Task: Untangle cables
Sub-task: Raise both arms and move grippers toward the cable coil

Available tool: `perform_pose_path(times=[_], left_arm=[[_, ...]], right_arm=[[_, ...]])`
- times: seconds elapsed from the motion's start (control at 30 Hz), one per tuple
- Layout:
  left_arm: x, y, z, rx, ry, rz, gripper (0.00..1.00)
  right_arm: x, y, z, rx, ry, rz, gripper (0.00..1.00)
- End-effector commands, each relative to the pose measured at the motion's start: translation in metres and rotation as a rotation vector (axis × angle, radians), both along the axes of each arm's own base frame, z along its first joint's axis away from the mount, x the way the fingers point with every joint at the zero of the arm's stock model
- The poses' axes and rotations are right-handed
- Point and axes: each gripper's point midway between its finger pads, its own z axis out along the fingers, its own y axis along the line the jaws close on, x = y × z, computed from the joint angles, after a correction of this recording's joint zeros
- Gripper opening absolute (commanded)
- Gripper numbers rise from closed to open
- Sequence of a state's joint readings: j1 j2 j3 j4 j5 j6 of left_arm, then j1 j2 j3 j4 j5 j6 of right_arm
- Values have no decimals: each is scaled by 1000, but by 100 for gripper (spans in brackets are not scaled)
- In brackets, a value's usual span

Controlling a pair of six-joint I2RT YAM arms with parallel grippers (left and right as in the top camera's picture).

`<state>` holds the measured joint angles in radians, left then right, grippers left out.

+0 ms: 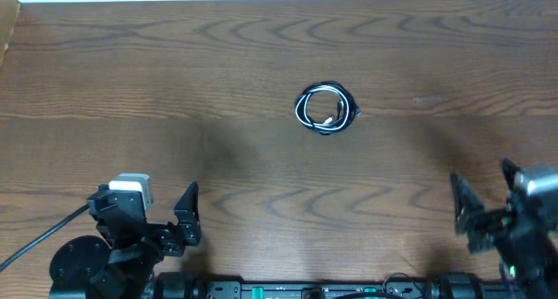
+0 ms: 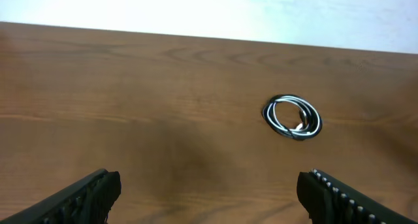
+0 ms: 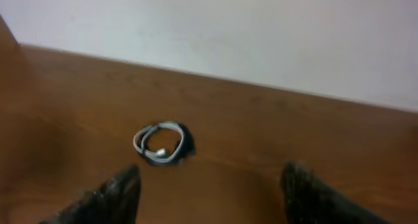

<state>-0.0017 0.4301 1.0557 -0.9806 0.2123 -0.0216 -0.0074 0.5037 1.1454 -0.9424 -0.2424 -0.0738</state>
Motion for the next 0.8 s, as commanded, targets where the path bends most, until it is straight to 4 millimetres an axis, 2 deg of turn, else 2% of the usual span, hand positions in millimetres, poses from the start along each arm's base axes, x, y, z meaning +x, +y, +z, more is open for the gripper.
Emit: perform_pose_path(times=[0.0,0.07,0.1,0.13,0.27,0.4,0.53,0.67,0.73,0.77], left_arm=[[-1,-2,5,6,-12,-16,92],[1,-6,4,-2,-12,-36,91],[3,-9,4,-11,-12,-56,92],[5,-17,4,-14,-14,-108,93],[19,-41,3,-21,7,-268,93],[49,-46,-7,-52,77,-295,93],[73,-50,-28,-84,183,-311,93],[94,-50,-39,-87,220,-312,93],[104,-50,-38,-84,204,-313,100],[108,-50,-36,-83,191,-314,98]], right_arm=[[15,0,9,-15,11,4,82],[25,-1,9,-17,27,3,82],[30,-1,9,-17,35,0,86],[36,-1,6,-16,50,1,99],[56,-2,-11,-15,137,2,99],[79,-2,-35,-12,242,4,99],[94,-1,-52,-9,311,8,99],[93,12,-56,28,334,80,99],[97,14,-49,34,304,87,99],[99,17,-44,59,287,96,99]])
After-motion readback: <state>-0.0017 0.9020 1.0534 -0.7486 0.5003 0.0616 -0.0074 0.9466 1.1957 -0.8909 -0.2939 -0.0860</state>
